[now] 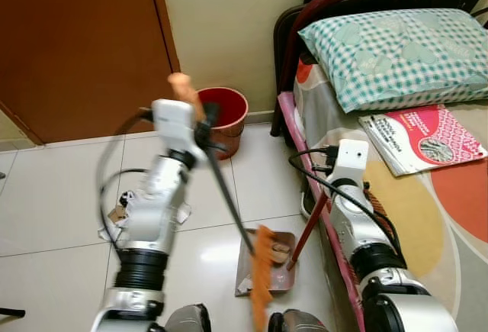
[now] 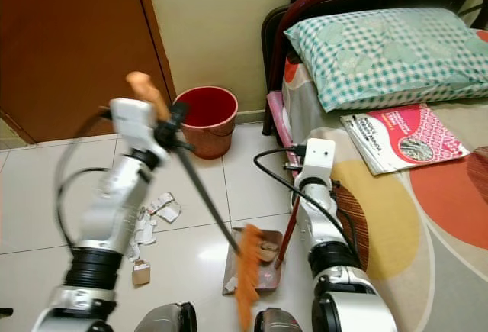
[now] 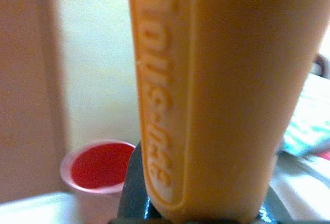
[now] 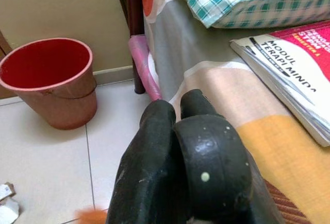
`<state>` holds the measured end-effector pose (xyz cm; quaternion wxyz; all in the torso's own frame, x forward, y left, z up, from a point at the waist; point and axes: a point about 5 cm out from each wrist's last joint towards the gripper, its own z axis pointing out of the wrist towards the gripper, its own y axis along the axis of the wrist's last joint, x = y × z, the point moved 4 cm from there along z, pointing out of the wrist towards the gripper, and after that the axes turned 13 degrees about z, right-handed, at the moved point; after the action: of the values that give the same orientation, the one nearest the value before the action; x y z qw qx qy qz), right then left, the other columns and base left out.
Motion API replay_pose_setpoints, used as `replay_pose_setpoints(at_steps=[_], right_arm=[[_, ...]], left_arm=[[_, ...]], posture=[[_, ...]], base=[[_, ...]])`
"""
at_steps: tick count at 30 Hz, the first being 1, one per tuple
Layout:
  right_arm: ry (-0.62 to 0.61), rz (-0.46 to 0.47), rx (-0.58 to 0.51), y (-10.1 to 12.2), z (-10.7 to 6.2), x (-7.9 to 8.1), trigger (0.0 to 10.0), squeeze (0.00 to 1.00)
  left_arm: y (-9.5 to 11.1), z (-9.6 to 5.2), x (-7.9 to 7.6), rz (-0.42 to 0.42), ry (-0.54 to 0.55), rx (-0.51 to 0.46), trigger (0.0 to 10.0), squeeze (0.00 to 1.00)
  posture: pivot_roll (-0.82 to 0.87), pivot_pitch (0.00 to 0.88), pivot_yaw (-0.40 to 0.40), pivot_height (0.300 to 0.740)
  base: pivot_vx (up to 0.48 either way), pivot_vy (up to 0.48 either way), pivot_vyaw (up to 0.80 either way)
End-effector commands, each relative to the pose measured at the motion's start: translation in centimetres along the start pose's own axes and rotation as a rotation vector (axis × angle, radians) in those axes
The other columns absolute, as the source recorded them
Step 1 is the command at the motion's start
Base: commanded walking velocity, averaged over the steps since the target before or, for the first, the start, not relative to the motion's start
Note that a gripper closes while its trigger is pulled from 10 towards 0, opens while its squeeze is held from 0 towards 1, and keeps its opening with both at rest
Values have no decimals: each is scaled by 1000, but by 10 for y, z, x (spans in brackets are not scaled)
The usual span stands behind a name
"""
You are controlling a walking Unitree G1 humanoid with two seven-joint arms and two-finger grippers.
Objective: Sweep floor
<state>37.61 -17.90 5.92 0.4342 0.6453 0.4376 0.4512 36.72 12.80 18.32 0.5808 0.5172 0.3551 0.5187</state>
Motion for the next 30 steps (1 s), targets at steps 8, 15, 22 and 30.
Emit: replay_pose_setpoints(at_steps=[8, 15, 22, 30], right_arm=[[-3, -33, -15, 3, -5, -16, 10000, 0], [-1, -9, -28, -1, -13, -27, 10000, 0], [43, 88, -66, 7, -15, -17, 10000, 0], [160, 95, -93, 22, -6, 34, 10000, 0]], left_arm=[[41, -4, 42, 86, 125, -126, 10000, 0], [4, -27, 41, 225, 95, -14, 10000, 0], [-13, -39, 32, 262, 87, 27, 10000, 0], [20, -24, 31, 229, 164, -80, 10000, 0]], posture=[[15, 85, -20, 740], [8, 60, -12, 740], [11, 41, -16, 740], [25, 27, -28, 740]], base=[[0, 0, 0], [0, 0, 0], [0, 0, 0], [0, 0, 0]])
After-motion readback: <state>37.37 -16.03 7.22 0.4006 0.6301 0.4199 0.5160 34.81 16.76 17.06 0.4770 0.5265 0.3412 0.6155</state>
